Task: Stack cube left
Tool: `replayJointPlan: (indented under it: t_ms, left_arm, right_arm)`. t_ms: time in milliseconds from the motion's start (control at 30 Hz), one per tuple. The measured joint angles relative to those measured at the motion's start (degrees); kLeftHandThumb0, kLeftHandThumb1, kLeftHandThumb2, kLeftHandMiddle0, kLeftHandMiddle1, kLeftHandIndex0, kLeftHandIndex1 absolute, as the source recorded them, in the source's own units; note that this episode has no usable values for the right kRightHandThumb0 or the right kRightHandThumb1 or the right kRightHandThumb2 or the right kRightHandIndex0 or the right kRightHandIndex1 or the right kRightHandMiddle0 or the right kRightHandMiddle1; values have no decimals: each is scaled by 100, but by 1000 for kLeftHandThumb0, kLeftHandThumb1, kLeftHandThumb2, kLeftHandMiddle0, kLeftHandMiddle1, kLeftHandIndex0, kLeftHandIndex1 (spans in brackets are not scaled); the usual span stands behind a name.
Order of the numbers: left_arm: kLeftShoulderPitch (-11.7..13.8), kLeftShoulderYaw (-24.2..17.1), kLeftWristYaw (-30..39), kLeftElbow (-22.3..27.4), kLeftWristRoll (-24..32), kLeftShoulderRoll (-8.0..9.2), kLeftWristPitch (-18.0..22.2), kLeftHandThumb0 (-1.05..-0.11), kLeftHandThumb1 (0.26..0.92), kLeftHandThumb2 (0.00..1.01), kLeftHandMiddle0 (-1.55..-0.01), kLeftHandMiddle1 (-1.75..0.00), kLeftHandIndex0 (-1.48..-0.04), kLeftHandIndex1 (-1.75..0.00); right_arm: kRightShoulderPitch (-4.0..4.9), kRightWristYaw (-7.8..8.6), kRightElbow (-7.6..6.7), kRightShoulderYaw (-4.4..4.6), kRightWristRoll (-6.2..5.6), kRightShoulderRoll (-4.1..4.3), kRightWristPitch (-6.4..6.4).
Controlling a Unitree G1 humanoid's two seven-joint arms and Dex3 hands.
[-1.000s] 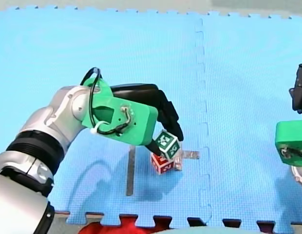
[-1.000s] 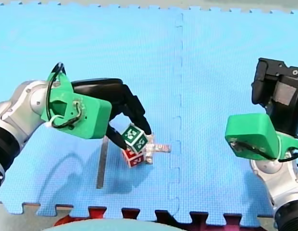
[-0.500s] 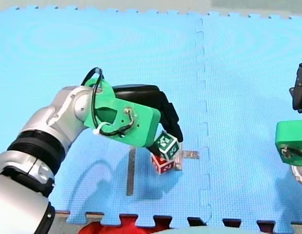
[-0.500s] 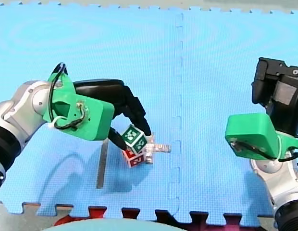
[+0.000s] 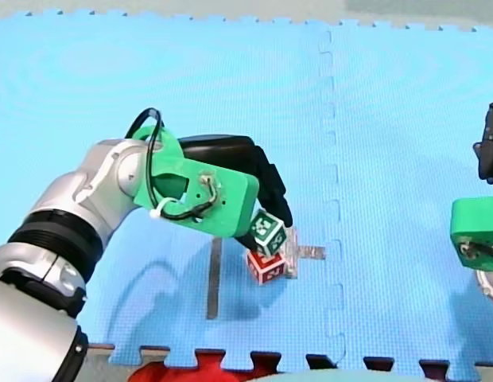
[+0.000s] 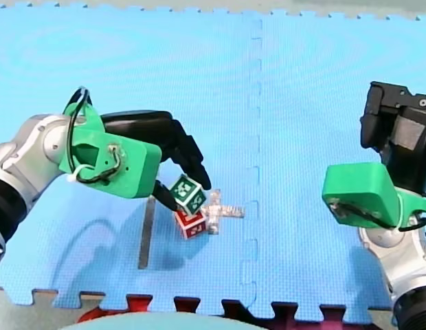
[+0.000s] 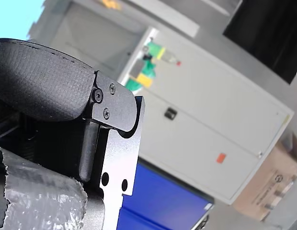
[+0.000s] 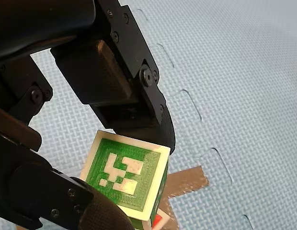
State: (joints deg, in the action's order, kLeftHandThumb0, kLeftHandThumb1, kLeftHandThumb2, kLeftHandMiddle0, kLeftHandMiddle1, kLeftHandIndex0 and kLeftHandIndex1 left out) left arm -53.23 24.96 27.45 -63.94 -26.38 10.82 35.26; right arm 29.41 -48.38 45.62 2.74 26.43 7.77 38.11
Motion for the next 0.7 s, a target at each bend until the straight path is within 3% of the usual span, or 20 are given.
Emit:
replayJointPlan:
  t_ms: [700]
  left_arm:
    - [-9, -31, -7, -196, 6, 9, -5, -448, 840, 4, -1081, -1746, -1350, -5]
  right_arm:
    - [1, -19, -69, 10, 52, 40, -21]
